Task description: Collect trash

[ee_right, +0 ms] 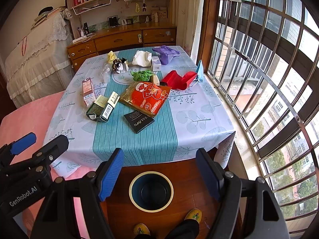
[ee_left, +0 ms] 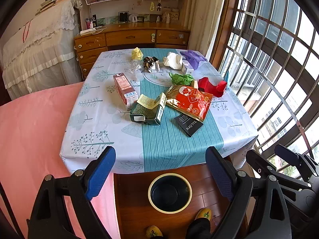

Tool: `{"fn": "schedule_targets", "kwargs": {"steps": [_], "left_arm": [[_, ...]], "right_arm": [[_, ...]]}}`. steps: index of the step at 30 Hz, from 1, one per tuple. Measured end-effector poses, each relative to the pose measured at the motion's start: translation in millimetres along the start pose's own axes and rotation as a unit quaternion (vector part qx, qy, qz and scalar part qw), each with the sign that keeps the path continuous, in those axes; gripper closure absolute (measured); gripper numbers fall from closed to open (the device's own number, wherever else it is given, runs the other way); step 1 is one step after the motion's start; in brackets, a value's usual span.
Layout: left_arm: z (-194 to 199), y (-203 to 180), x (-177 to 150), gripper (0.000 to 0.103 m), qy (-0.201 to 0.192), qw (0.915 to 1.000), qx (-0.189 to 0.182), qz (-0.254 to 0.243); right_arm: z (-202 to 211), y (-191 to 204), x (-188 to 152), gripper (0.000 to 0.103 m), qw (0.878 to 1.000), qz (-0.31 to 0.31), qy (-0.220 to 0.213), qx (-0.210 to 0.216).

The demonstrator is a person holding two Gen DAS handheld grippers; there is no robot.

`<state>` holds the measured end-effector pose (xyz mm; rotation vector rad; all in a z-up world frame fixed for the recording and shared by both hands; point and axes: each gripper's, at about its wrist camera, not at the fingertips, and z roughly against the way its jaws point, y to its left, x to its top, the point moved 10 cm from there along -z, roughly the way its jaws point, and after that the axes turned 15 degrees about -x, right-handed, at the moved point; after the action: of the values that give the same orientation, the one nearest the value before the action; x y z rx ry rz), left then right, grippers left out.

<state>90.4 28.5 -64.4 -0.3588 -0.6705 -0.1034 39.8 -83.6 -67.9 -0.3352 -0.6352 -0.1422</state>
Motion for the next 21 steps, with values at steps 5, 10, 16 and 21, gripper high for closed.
{"fn": "schedule_targets", "kwargs": {"steps": [5, 10, 16, 21], "left_arm": [[-3.1, 8.9, 11.4, 0.013, -0.005, 1.0000, -0.003, 0.001], [-13.0, 15.7, 24.0, 0.013, -0.005, 0.9999, -0.009, 0.014], [-39.8, 19.9, 40.7, 0.013, 0.003, 0.9996, 0.000, 0.027], [-70.7, 38.2, 56.2, 0.013, 0.018, 0.9974, 0.026, 0.065]], "right_arm": [[-0.2, 4.9, 11.8, 0.028, 1.000, 0.003, -0.002, -0.005], [-3.0, 7.8, 27.3, 0.028, 1.000, 0.011, -0.008, -0.008], [-25.1, 10.6, 53.1, 0.028, 0.999, 0.030, -0.016, -0.003], [-64.0, 17.7, 79.2, 0.028, 0.998, 0.047, 0.008, 0.031]]}}
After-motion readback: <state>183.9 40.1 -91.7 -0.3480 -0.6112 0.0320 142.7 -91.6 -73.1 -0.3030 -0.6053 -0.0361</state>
